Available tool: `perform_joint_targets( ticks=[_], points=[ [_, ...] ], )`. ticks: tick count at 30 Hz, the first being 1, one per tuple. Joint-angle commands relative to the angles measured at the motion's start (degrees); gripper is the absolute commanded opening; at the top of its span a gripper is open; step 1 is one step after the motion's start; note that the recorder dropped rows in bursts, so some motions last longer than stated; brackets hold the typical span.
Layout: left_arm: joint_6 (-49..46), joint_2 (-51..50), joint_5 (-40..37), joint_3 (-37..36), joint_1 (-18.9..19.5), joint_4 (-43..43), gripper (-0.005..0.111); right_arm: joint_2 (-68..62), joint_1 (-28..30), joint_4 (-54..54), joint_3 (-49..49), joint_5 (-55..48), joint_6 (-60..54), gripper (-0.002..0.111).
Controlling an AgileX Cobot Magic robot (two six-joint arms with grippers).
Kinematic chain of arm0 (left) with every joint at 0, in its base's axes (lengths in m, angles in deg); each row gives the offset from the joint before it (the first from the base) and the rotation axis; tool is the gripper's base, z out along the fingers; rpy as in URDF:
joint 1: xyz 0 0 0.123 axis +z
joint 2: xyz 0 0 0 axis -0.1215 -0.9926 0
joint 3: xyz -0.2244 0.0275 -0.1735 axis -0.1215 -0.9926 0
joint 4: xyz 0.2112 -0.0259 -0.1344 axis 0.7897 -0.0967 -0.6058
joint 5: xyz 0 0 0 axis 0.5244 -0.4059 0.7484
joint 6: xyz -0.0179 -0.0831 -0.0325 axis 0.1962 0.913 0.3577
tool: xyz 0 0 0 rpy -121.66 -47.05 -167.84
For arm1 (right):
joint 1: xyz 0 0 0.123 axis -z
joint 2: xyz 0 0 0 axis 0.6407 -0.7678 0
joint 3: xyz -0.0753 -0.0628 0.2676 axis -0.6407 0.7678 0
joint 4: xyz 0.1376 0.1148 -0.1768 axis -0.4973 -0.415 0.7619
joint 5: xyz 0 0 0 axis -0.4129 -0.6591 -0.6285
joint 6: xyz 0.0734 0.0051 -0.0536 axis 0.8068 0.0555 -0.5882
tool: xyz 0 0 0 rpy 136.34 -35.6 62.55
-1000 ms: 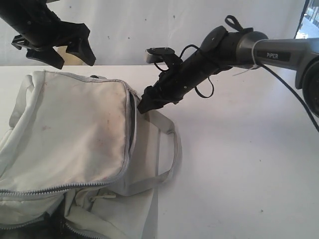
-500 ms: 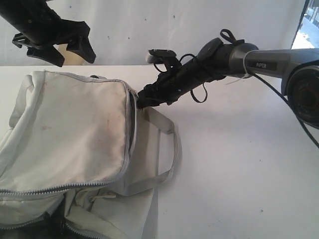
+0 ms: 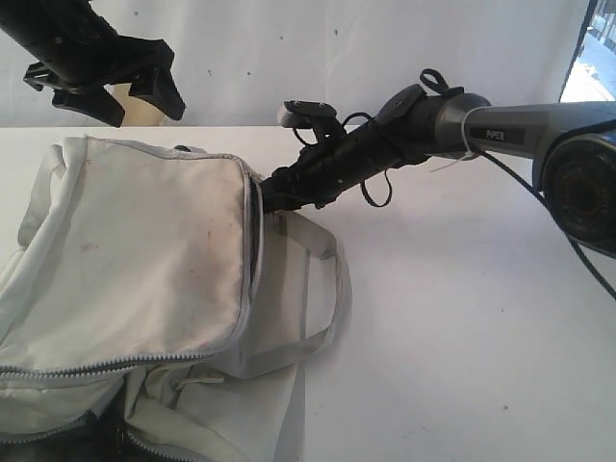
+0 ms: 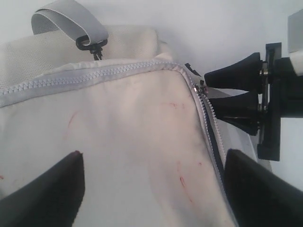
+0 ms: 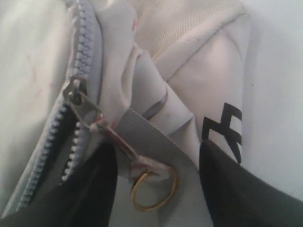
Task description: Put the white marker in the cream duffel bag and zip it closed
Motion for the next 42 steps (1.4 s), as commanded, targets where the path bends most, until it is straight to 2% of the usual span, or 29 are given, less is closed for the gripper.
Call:
perform_joint_targets(
  ticks=[1,4,10,15,17,18,22,28,36,42],
  points=[
    [0.1,0.1,0.2,0.5,0.1,-0.1,0.105,0.1,-0.5,-1.0,-0.3,0.2,-0.9,0.049],
    [0.1,0.1,0.3,0.5,0.1,-0.1,0.105,-0.2,-0.6,-1.0,-0.3,0.3,-1.1,0.044],
    [0.1,0.1,0.3,0.5,0.1,-0.1,0.105,-0.2,-0.6,-1.0,-0.3,0.6,-1.1,0.025],
    [0.1,0.1,0.3,0.5,0.1,-0.1,0.105,-0.2,-0.6,-0.9,-0.3,1.4,-2.1,0.016],
    [0.1,0.1,0.3,0.5,0.1,-0.1,0.105,-0.2,-0.6,-0.8,-0.3,1.5,-2.2,0.001],
    [-0.5,0.1,0.3,0.5,0.1,-0.1,0.105,-0.2,-0.5,-0.8,-0.3,1.5,-2.2,0.000],
    [-6.5,0.1,1.5,0.5,0.1,-0.1,0.105,0.8,-0.4,1.8,-0.3,1.1,-2.1,0.000],
    [-19.3,0.0,7.2,0.4,-0.5,-3.7,0.105,4.5,-0.4,10.5,-0.3,-5.2,7.9,0.000],
    [-23.4,-2.7,7.3,-1.6,-0.7,-1.7,0.105,6.9,-0.4,16.4,-0.3,-13.3,13.5,0.000],
    [-31.8,-4.7,11.6,-1.6,-0.7,-8.8,0.105,7.7,-0.4,16.4,-0.3,-14.6,14.8,0.000]
  ],
)
